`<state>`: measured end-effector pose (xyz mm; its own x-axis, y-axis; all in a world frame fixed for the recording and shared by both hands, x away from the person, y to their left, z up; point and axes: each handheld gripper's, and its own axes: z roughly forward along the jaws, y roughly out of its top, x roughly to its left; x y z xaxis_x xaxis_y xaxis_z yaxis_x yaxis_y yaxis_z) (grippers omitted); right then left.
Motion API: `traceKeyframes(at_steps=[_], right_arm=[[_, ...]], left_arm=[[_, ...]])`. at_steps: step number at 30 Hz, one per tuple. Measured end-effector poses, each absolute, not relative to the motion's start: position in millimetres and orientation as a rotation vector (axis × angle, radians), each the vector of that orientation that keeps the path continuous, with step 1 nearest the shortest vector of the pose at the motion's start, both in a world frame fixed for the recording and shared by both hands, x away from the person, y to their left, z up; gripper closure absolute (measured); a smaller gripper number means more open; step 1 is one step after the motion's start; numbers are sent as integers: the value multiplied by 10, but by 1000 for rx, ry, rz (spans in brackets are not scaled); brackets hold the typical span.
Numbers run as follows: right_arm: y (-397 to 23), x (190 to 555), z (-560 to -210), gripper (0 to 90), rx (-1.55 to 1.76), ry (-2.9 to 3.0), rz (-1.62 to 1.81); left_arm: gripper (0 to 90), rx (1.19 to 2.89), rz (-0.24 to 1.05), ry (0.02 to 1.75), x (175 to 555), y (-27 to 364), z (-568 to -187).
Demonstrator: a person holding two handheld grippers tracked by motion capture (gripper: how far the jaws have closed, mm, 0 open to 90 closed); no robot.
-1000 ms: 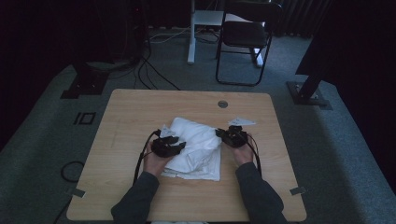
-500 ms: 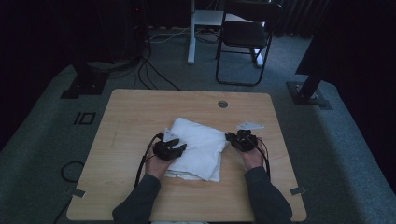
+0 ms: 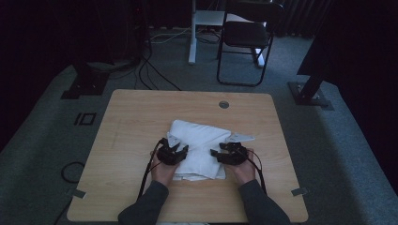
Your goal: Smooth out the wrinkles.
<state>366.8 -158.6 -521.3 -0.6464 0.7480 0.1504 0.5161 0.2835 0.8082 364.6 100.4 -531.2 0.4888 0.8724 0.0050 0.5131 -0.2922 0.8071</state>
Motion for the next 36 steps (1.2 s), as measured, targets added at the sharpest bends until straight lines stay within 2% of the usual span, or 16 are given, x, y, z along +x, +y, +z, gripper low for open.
traceKeyframes(at_steps=[3, 4, 5, 7, 9, 15, 16, 17, 18, 20, 22, 23, 24, 25, 28, 36], right_arm=[[-1512, 3634, -5259, 463, 1135, 2354, 1270], [-1469, 3620, -5308, 622, 1116, 2405, 1238], [-1469, 3620, -5308, 622, 1116, 2405, 1238], [-1452, 3623, -5336, 813, 1093, 2440, 1218], [-1456, 3611, -5325, 897, 1073, 2422, 1149], [-1585, 3549, -5263, 897, 1058, 2401, 1024], [-1612, 3501, -5220, 706, 1060, 2379, 1090], [-1612, 3501, -5220, 706, 1060, 2379, 1090], [-1604, 3446, -5153, 539, 1038, 2355, 1220], [-1558, 3407, -5115, 427, 984, 2382, 1348], [-1529, 3404, -5119, 404, 963, 2412, 1369], [-1470, 3406, -5155, 413, 937, 2456, 1340], [-1395, 3426, -5246, 607, 927, 2510, 1247], [-1395, 3426, -5246, 607, 927, 2510, 1247], [-1441, 3372, -5207, 840, 890, 2509, 1244], [-1689, 3253, -5190, 882, 907, 2485, 1167]], left_arm=[[570, 1946, 570, 1150, 3648, 1018, -5309], [560, 1935, 552, 1146, 3647, 1037, -5306], [550, 1935, 552, 1146, 3647, 1037, -5306], [526, 1923, 524, 1125, 3637, 1061, -5290], [504, 1895, 499, 1121, 3603, 1103, -5240], [464, 1868, 473, 1057, 3370, 1172, -5121], [464, 1862, 450, 1043, 3310, 1192, -5110], [464, 1862, 450, 1043, 3310, 1192, -5110], [461, 1868, 422, 1039, 3284, 1192, -5115], [453, 1881, 413, 1032, 3279, 1181, -5122], [451, 1894, 416, 1021, 3281, 1160, -5137], [447, 1900, 415, 1021, 3286, 1158, -5140], [442, 1893, 402, 1020, 3303, 1157, -5143], [442, 1893, 402, 1020, 3303, 1157, -5143], [427, 1886, 402, 1014, 3304, 1158, -5137], [401, 1855, 406, 1022, 3265, 1192, -5104]])
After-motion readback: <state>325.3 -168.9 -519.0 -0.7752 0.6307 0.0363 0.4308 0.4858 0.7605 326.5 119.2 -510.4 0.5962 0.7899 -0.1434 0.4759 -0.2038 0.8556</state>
